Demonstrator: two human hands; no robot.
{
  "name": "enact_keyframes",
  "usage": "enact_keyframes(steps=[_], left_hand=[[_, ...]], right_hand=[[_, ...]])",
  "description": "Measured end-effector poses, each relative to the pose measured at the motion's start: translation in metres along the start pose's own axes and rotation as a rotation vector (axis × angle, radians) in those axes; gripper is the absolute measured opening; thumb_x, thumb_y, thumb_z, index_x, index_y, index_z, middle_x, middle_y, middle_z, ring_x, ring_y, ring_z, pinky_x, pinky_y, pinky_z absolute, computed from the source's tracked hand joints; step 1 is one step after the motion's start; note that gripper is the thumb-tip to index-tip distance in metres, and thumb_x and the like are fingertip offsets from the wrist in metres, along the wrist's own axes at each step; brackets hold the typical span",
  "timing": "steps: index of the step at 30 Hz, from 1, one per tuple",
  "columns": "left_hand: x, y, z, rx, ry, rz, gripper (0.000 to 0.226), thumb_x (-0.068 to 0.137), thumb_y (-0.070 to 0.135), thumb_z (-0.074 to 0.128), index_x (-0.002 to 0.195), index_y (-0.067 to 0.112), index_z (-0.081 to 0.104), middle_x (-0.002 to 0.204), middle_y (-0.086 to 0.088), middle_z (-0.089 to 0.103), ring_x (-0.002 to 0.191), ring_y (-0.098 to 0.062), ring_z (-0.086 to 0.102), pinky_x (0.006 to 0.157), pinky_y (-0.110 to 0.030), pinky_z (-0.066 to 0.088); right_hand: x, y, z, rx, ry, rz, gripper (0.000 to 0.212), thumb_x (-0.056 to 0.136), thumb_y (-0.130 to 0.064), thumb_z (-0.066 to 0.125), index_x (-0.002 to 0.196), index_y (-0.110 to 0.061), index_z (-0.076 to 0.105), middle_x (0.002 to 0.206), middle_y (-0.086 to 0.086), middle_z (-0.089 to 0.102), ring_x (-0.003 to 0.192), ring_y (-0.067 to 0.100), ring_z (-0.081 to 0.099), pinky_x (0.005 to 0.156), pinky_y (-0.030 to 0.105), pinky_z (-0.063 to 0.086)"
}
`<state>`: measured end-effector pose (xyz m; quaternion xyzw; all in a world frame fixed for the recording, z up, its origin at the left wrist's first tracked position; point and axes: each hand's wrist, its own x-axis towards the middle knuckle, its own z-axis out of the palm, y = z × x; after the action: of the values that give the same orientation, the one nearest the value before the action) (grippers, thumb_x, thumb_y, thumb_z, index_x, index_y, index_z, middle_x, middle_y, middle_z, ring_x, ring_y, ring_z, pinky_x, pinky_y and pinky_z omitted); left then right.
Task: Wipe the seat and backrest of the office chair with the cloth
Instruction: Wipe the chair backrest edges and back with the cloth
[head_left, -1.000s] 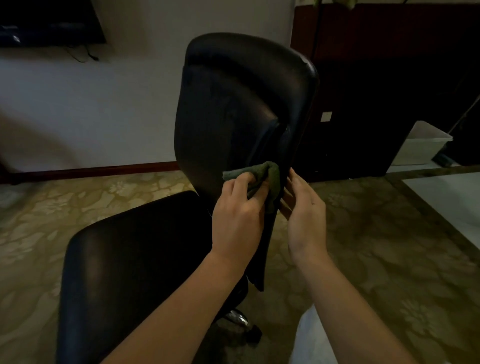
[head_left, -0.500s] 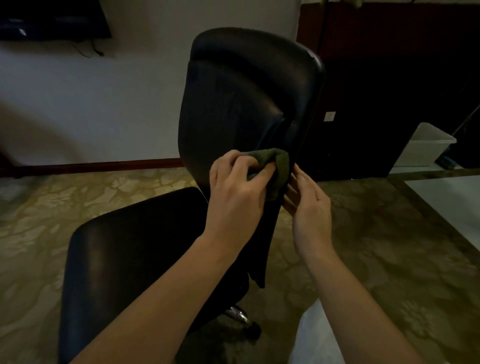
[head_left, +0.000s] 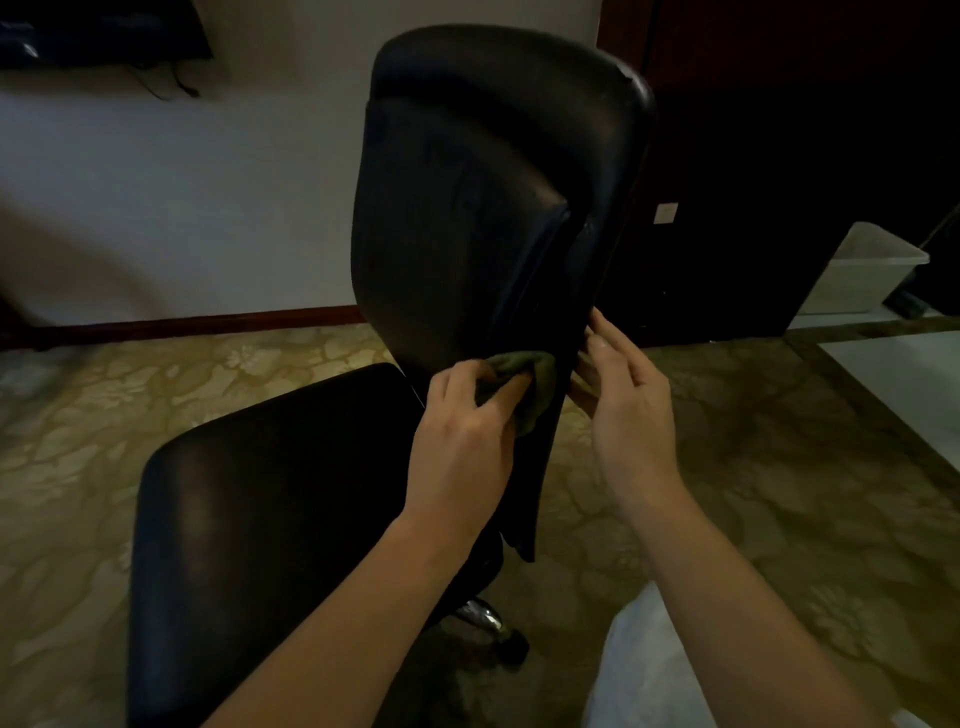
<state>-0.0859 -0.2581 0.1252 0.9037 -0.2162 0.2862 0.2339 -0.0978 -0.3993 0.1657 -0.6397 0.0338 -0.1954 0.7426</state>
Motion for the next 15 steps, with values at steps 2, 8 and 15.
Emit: enact_keyframes(steps=[2, 8, 15], left_hand=[[-0.007, -0.006, -0.002, 0.007, -0.025, 0.011, 0.035, 0.093, 0.014, 0.063, 0.128, 0.014, 0.067, 0.123, -0.014, 0.058, 0.111, -0.029, 0.056, 0.089, -0.032, 0.054], [0.011, -0.003, -0.024, -0.003, 0.090, 0.058, 0.035, 0.096, 0.016, 0.058, 0.131, 0.011, 0.065, 0.120, -0.014, 0.057, 0.105, -0.024, 0.056, 0.088, -0.025, 0.046], [0.044, 0.010, -0.027, 0.024, 0.017, 0.108, 0.035, 0.098, 0.023, 0.053, 0.128, 0.012, 0.066, 0.118, -0.012, 0.058, 0.100, -0.023, 0.057, 0.080, -0.022, 0.044]], right_hand=[[0.001, 0.003, 0.000, -0.018, -0.004, -0.014, 0.028, 0.103, -0.026, 0.046, 0.118, -0.045, 0.060, 0.126, -0.010, 0.067, 0.120, 0.007, 0.061, 0.106, 0.042, 0.048], [0.000, 0.009, 0.002, -0.017, 0.004, -0.030, 0.029, 0.102, -0.026, 0.048, 0.122, -0.044, 0.060, 0.129, -0.010, 0.066, 0.123, 0.007, 0.059, 0.106, 0.041, 0.048], [-0.001, 0.005, 0.001, 0.002, 0.031, -0.005, 0.027, 0.104, -0.022, 0.048, 0.125, -0.033, 0.062, 0.122, -0.005, 0.069, 0.115, 0.008, 0.064, 0.101, 0.039, 0.052]])
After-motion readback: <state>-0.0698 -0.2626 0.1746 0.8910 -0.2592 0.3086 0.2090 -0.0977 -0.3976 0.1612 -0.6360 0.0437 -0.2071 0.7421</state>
